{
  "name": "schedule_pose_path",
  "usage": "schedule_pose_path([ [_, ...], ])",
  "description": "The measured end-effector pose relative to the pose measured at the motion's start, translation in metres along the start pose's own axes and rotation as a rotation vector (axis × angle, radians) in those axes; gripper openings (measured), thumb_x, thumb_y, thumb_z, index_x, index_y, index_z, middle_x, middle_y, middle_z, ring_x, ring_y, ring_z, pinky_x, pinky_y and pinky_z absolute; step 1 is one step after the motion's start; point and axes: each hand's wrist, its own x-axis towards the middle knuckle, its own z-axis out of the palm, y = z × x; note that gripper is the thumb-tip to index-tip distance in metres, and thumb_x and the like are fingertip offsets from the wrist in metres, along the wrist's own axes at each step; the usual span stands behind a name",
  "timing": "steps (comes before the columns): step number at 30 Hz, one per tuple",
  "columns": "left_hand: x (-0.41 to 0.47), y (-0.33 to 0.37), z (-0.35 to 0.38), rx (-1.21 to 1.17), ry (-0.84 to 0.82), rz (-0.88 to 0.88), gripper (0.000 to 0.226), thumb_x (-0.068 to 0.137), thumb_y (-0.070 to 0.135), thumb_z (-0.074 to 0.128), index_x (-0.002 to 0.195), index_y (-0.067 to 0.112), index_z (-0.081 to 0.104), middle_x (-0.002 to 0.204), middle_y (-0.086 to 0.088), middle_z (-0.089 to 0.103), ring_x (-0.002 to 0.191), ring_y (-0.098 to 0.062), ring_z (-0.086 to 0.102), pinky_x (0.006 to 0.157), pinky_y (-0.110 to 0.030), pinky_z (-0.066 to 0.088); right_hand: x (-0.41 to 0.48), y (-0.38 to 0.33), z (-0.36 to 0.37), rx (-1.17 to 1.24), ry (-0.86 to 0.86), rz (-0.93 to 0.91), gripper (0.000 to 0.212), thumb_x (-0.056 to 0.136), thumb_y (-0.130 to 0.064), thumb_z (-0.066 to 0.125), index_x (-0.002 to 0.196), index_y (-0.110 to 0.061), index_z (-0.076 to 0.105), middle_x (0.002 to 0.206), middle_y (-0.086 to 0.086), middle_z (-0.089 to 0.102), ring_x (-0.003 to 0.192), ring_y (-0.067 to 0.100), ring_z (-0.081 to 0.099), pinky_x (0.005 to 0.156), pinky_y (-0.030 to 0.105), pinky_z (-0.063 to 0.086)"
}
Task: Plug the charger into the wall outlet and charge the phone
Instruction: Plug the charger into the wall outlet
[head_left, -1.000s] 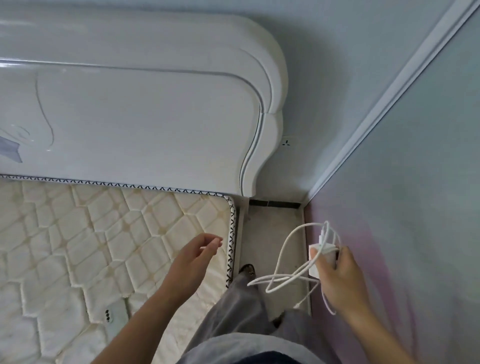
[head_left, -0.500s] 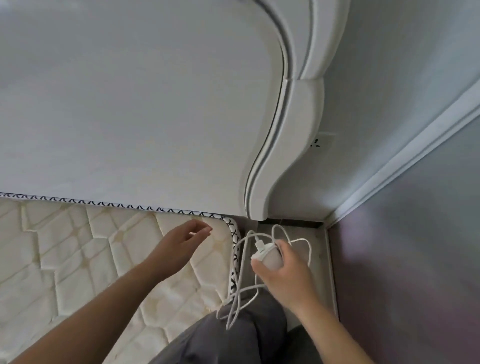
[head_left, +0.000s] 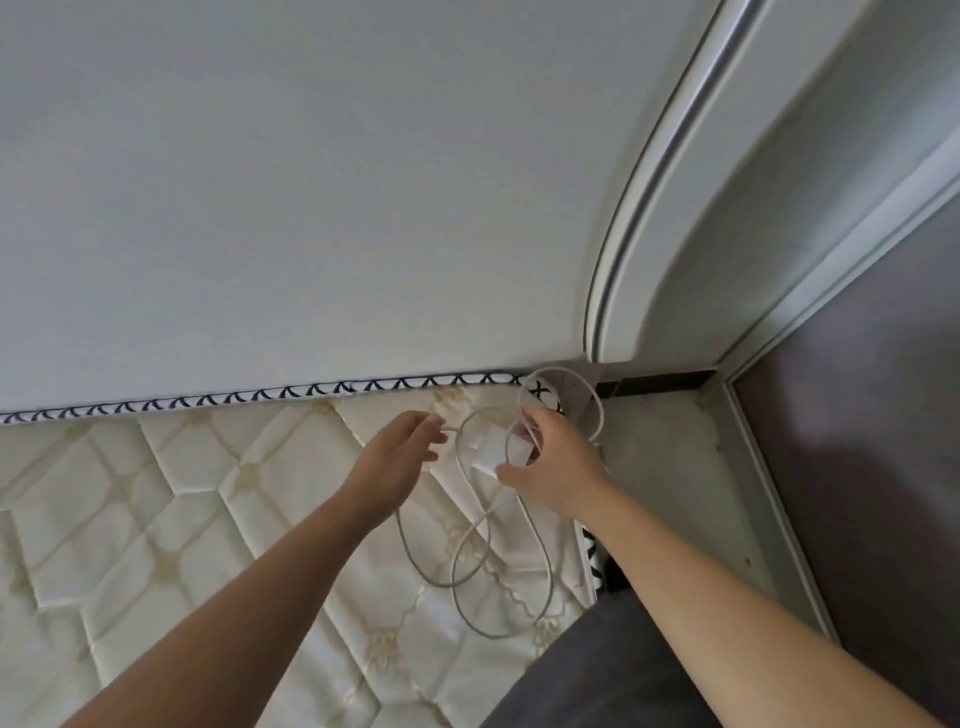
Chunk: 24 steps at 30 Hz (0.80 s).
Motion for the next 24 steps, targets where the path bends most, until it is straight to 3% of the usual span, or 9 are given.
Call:
schedule_pose_path([
  [3, 0.010, -0.002, 0.002, 0.191, 0.064, 0.071, 0.024, 0.089, 0.034, 0.053, 0.108, 0.021, 0.059, 0.110, 0.001, 0.062, 0.095, -0.013, 0.060, 0.079, -0.026, 0.041, -0.007, 0.001, -0.004, 0.049, 0.004, -0.008, 0.078, 0.070, -0.030, 0.071, 0.138, -0.018, 0.035, 0.140, -0.002, 0.040, 0.109, 0.014, 0.053, 0.091, 0.027, 0.043],
  [6, 0.017, 0.001, 0.019, 0.375, 0.097, 0.290, 0.027, 0.084, 0.028, 0.060, 0.110, 0.024, 0.059, 0.116, 0.000, 0.057, 0.103, -0.016, 0.057, 0.087, -0.029, 0.044, -0.015, 0.010, -0.013, -0.027, 0.023, 0.019, 0.079, 0.071, -0.037, 0.069, 0.139, -0.021, 0.033, 0.143, -0.005, 0.036, 0.112, 0.015, 0.051, 0.093, 0.033, 0.045],
  [8, 0.020, 0.003, 0.034, 0.499, 0.033, 0.420, 0.029, 0.081, 0.029, 0.062, 0.109, 0.027, 0.059, 0.117, 0.002, 0.059, 0.106, -0.018, 0.054, 0.086, -0.032, 0.045, -0.019, 0.018, -0.017, -0.058, 0.010, 0.025, 0.080, 0.073, -0.039, 0.069, 0.141, -0.022, 0.030, 0.145, -0.005, 0.033, 0.118, 0.017, 0.048, 0.096, 0.034, 0.044],
  [11, 0.023, -0.003, 0.051, 0.641, -0.050, 0.492, 0.031, 0.079, 0.037, 0.063, 0.110, 0.030, 0.060, 0.119, 0.004, 0.059, 0.114, -0.019, 0.048, 0.090, -0.032, 0.042, -0.023, 0.026, -0.014, -0.055, 0.005, 0.013, 0.081, 0.075, -0.037, 0.070, 0.143, -0.023, 0.028, 0.148, -0.005, 0.030, 0.124, 0.018, 0.046, 0.102, 0.040, 0.043],
  [14, 0.027, -0.012, 0.052, 0.634, -0.051, 0.522, 0.037, 0.079, 0.045, 0.063, 0.113, 0.034, 0.057, 0.122, 0.008, 0.057, 0.118, -0.017, 0.044, 0.093, -0.027, 0.036, -0.024, 0.029, -0.009, -0.048, 0.035, -0.008, 0.082, 0.075, -0.038, 0.071, 0.143, -0.023, 0.028, 0.148, -0.007, 0.028, 0.125, 0.017, 0.043, 0.104, 0.038, 0.041],
  [18, 0.029, -0.025, 0.033, 0.736, -0.136, 0.560, 0.065, 0.070, 0.058, 0.064, 0.129, 0.042, 0.043, 0.133, 0.009, 0.051, 0.124, -0.017, 0.041, 0.097, -0.033, 0.038, -0.021, 0.031, -0.007, -0.060, 0.122, -0.042, 0.072, 0.075, -0.036, 0.071, 0.137, -0.022, 0.037, 0.140, -0.009, 0.030, 0.114, 0.012, 0.048, 0.093, 0.025, 0.041],
  [20, 0.028, -0.031, 0.021, 0.789, -0.175, 0.551, 0.077, 0.066, 0.055, 0.069, 0.134, 0.045, 0.034, 0.135, 0.010, 0.049, 0.122, -0.018, 0.042, 0.096, -0.035, 0.041, -0.019, 0.031, -0.010, -0.051, 0.141, -0.050, 0.065, 0.076, -0.034, 0.071, 0.133, -0.022, 0.043, 0.135, -0.010, 0.031, 0.101, 0.006, 0.048, 0.085, 0.018, 0.040],
  [24, 0.022, -0.037, 0.014, 0.746, -0.064, 0.551, 0.064, 0.069, 0.037, 0.074, 0.125, 0.043, 0.045, 0.121, 0.008, 0.055, 0.108, -0.016, 0.051, 0.080, -0.031, 0.047, -0.018, 0.032, -0.010, -0.089, 0.122, -0.076, 0.061, 0.076, -0.030, 0.071, 0.131, -0.022, 0.046, 0.130, -0.011, 0.036, 0.080, -0.004, 0.044, 0.066, 0.005, 0.032],
])
